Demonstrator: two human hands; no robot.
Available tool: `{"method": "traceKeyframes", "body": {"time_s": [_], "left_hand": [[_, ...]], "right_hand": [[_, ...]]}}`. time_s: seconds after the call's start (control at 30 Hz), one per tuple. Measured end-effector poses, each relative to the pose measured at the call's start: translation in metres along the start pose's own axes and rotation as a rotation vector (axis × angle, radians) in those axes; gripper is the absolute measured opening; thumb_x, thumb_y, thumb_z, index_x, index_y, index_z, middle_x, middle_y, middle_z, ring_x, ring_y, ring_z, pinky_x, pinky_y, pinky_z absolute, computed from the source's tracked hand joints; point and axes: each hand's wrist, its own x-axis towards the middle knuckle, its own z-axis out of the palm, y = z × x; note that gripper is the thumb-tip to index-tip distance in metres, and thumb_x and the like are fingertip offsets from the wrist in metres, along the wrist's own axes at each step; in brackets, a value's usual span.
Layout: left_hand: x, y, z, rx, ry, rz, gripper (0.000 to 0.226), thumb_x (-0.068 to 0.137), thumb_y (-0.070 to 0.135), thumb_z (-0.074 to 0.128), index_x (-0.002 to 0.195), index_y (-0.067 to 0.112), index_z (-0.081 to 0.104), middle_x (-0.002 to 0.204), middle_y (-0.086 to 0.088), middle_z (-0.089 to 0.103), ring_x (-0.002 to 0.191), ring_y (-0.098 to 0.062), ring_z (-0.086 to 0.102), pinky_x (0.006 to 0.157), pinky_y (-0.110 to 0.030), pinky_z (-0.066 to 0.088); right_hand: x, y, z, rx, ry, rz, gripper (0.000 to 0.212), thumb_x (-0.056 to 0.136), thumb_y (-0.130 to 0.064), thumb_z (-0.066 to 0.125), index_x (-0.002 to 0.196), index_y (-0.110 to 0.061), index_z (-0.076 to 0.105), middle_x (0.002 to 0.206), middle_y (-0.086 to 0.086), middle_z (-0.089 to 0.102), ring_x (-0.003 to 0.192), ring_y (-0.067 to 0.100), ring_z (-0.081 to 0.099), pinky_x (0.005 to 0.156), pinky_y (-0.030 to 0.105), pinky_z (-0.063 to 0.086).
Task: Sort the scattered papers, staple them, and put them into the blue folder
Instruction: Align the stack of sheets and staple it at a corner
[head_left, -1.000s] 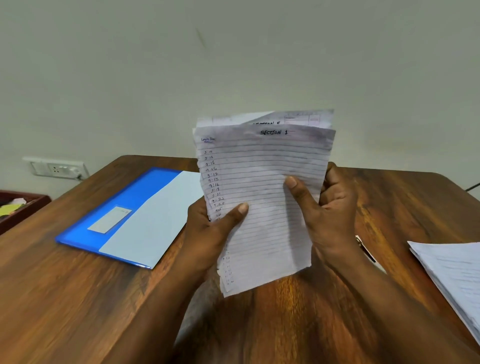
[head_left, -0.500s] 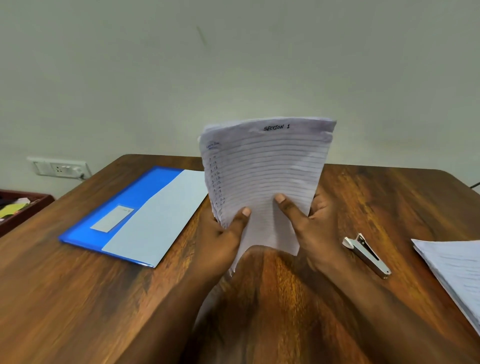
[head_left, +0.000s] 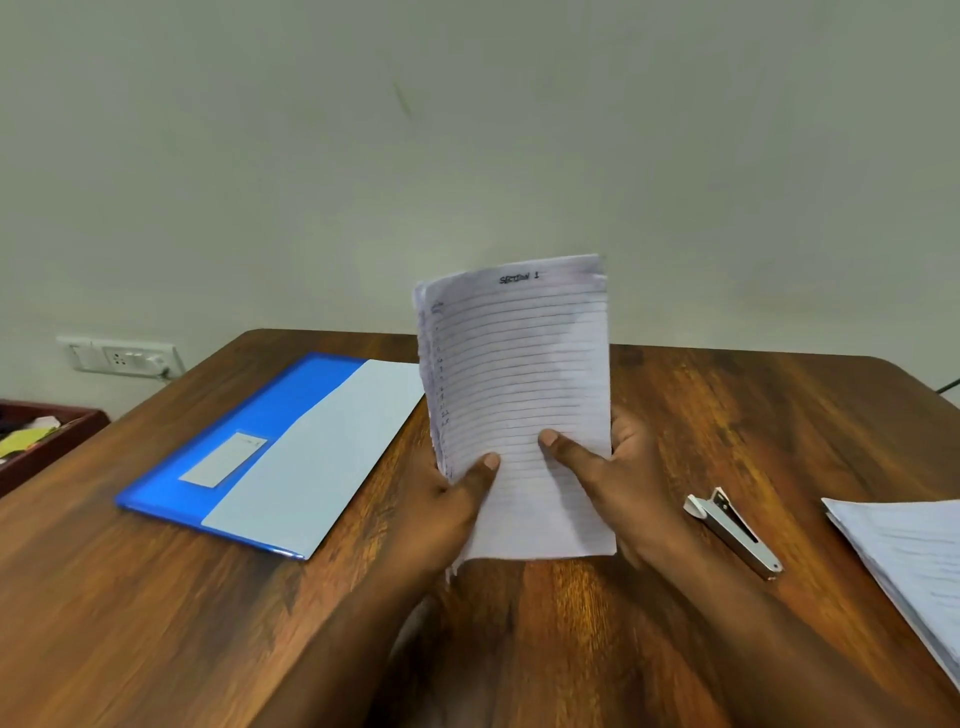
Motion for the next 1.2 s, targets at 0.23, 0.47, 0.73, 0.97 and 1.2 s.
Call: {"method": "traceKeyframes", "body": {"time_s": [0.23,0.47,0.73,0.97,1.2], "left_hand": [[0.0,0.019,-0.021,0.058,-0.466,-0.188,0.049,0.093,-0.002,0.072,0.1,0.047,0.075,0.095,0.028,0.077,0.091,0.006,0.073,0.078,-0.02,0.061],[-0.002,0.019,-0.021,0.07,-0.731,-0.404,0.046,0.096,-0.013,0.058,0.125,0.022,0.057,0.107,0.012,0.08,0.105,-0.008,0.076,0.085,-0.024,0.06],[-0.005,0.019,-0.017,-0.044,-0.751,-0.431,0.042,0.098,-0.008,0.061,0.133,0.015,0.061,0.128,0.002,0.076,0.122,-0.018,0.071,0.1,-0.03,0.058],[-0.005,0.011,0.002,0.009,-0.3,-0.265,0.018,0.107,0.023,0.057,0.12,0.023,0.07,0.115,0.012,0.079,0.105,-0.009,0.076,0.094,-0.033,0.061],[-0.004,-0.004,0.004,0.246,0.084,0.145,0.04,0.104,0.02,0.065,0.142,0.033,0.062,0.116,0.034,0.063,0.107,0.017,0.064,0.073,-0.003,0.05]], "right_hand": [[0.013,-0.059,-0.027,-0.069,0.097,-0.17,0.068,0.075,-0.014,0.09,0.135,-0.019,0.06,0.121,-0.006,0.072,0.105,0.006,0.07,0.086,0.022,0.059],[0.008,-0.081,-0.046,-0.464,-0.02,-0.209,0.045,0.08,-0.016,0.088,0.122,-0.024,0.075,0.102,-0.02,0.073,0.087,-0.018,0.064,0.071,-0.001,0.043],[0.02,-0.065,-0.056,-0.682,-0.153,-0.171,0.034,0.083,-0.015,0.086,0.112,-0.031,0.079,0.098,-0.036,0.065,0.092,-0.027,0.058,0.075,-0.003,0.041],[0.023,-0.041,-0.045,-0.684,-0.257,-0.056,0.032,0.082,-0.017,0.088,0.108,-0.035,0.081,0.108,-0.022,0.076,0.099,-0.004,0.069,0.087,0.022,0.054],[0.021,-0.023,-0.035,-0.606,-0.253,-0.005,0.033,0.085,-0.01,0.084,0.111,-0.03,0.081,0.109,-0.019,0.076,0.1,-0.002,0.069,0.088,0.022,0.055]]}}
